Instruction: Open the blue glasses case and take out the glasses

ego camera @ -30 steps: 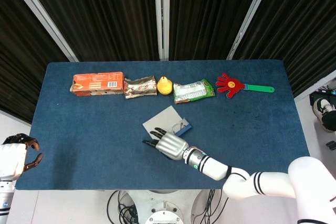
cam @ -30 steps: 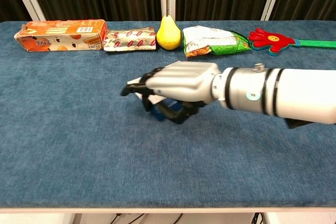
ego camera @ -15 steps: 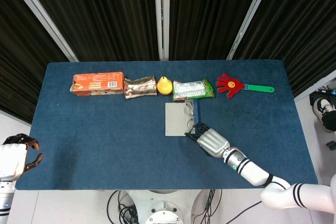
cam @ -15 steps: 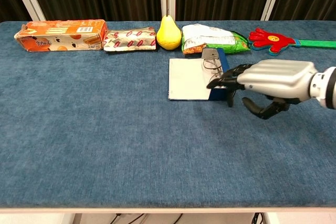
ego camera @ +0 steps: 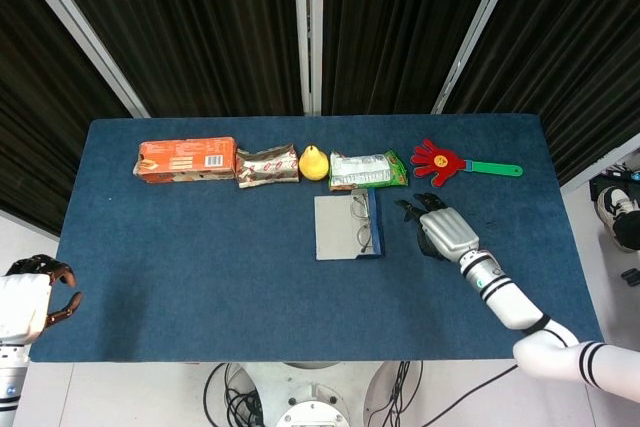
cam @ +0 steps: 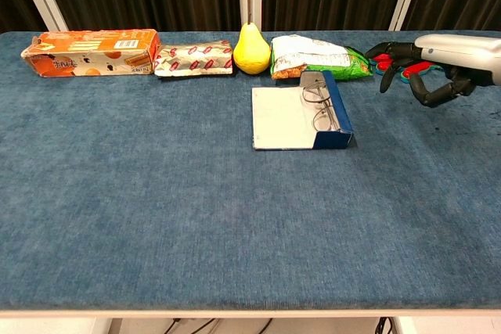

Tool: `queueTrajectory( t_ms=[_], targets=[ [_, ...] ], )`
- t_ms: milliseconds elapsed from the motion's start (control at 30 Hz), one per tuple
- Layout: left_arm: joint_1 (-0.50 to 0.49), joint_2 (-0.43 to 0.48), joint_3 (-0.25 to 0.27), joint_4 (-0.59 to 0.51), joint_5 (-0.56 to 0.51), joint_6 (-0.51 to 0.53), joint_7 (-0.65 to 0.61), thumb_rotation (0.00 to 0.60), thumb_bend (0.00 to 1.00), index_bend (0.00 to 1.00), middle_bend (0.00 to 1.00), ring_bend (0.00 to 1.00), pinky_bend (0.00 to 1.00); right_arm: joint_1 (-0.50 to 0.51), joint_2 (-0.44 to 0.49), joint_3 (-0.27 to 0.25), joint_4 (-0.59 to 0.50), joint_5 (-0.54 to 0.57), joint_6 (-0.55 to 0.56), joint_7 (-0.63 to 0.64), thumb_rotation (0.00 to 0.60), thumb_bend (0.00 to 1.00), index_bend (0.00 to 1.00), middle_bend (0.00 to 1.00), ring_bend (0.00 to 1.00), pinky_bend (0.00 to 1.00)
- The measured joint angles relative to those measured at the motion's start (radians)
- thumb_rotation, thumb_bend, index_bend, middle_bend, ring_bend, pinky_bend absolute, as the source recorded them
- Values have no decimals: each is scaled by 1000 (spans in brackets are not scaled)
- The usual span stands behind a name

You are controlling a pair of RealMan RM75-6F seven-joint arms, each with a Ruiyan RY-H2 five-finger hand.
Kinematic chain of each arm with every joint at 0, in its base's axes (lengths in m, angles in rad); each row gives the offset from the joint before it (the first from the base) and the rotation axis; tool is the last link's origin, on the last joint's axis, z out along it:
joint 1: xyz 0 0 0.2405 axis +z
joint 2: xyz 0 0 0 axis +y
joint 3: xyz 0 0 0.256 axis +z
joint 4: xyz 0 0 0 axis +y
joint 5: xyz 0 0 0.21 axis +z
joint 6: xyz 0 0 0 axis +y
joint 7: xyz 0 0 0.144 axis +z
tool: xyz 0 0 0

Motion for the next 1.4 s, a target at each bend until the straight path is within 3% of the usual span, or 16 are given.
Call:
queueTrajectory(
  t_ms=[367,600,900,1000,1167,1400],
  targets=[
    [0,1,0,1,0,-1,-4,600,256,580,520,303,344,146,-172,99,173,120,-196,-55,600,894,0,274,21,0],
    [-1,1,0,0,-1,-3,-5,600,256,580,520,303,345,227,-232,131,161,115,-228,-118,600,890,0,272,21,0],
    [-1,3,0,0,-2,-4,-8,600,257,580,520,303,345,315,-286,138,110,101,-256,-212,600,771,0,269,21,0],
    [-2,4,0,-1,-2,-6,-11,600,256,580,520,303,344,325,-292,133,85,91,-253,-232,600,611,0,268,21,0],
    [-2,5,1,0,0,-7,-14,600,257,580,520,303,345,314,-288,111,51,64,-199,-270,600,205,0,265,21,0],
    [-4,5,0,-3,-1,-8,-9,600,256,580,520,303,344,297,-311,101,61,108,-135,-353,600,180,17,282,21,0]
  ],
)
